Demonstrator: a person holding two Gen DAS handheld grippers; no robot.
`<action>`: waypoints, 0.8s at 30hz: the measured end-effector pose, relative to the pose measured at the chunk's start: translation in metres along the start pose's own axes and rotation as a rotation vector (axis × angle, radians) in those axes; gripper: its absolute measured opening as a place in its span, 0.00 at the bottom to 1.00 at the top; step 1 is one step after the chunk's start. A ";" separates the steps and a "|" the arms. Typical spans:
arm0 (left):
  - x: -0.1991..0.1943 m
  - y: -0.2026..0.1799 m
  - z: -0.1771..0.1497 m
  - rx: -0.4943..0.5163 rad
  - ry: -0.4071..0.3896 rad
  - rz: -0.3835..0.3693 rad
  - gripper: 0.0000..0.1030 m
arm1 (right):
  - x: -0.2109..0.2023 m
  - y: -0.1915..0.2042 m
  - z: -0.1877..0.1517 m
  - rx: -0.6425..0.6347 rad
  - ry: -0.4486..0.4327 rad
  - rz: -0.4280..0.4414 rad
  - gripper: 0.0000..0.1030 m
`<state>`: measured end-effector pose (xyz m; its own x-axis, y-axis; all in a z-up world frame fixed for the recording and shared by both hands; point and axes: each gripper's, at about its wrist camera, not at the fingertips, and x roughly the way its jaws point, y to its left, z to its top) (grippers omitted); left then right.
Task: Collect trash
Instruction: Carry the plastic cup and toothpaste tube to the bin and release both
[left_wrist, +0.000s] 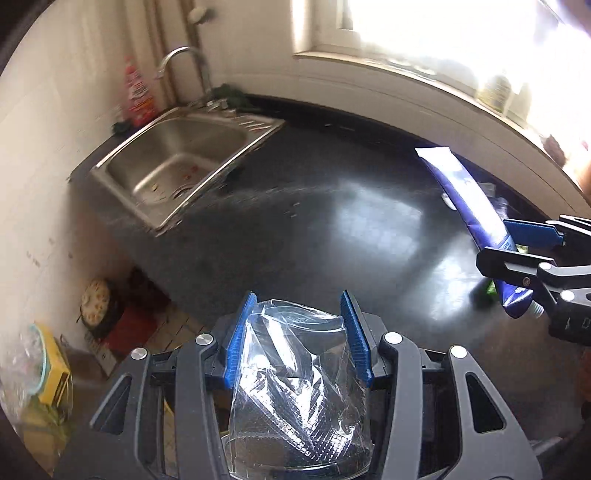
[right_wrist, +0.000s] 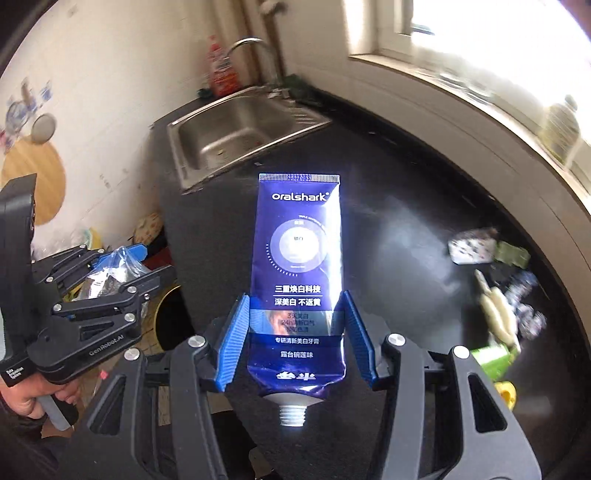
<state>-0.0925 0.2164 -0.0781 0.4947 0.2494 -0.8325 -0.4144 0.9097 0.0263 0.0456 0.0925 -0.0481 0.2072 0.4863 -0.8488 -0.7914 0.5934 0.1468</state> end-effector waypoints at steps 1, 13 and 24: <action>0.000 0.016 -0.006 -0.035 0.008 0.020 0.45 | 0.011 0.021 0.009 -0.050 0.013 0.042 0.50; 0.018 0.174 -0.125 -0.455 0.105 0.192 0.45 | 0.119 0.215 0.031 -0.410 0.212 0.329 0.50; 0.078 0.230 -0.184 -0.592 0.129 0.143 0.45 | 0.217 0.287 0.021 -0.554 0.351 0.322 0.50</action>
<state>-0.2895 0.3842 -0.2391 0.3224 0.2795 -0.9044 -0.8411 0.5229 -0.1382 -0.1244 0.3815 -0.1793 -0.2078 0.2922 -0.9335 -0.9762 -0.0008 0.2170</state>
